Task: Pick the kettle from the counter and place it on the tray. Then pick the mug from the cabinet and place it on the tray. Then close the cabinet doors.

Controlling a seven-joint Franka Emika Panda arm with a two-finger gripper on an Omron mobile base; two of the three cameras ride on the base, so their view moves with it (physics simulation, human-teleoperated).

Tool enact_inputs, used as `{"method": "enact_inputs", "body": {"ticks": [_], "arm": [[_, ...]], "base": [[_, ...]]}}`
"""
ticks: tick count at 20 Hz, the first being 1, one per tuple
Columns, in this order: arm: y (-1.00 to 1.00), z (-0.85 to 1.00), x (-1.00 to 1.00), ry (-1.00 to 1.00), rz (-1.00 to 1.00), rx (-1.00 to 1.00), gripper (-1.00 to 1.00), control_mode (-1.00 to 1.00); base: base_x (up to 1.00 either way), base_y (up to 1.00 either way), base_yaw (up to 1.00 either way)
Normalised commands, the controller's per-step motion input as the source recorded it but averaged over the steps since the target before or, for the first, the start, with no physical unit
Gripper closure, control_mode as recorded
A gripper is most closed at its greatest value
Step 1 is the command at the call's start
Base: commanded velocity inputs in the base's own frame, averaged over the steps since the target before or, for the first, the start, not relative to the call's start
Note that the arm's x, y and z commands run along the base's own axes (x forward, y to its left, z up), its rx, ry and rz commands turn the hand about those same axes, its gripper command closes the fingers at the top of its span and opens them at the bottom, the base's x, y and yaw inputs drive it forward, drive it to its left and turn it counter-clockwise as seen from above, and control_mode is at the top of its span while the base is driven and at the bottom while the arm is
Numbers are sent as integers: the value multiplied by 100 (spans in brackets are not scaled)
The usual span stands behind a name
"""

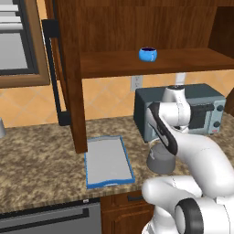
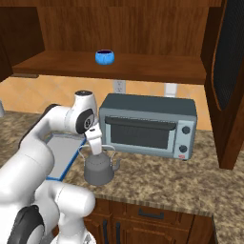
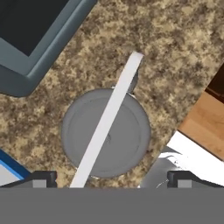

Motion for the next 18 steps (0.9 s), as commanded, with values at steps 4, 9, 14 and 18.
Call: {"method": "enact_inputs", "body": {"ticks": [4,9,14,18], "arm": [[0,-18,6,0,0,0,-100,-100],[0,-14,0,0,0,1,-100,-100],[0,-4,1,0,0,2,-100,-100],[0,-9,3,5,0,1,-100,-100]], "base": [[0,0,0],[0,0,0],[0,0,0],[0,0,0]]}}
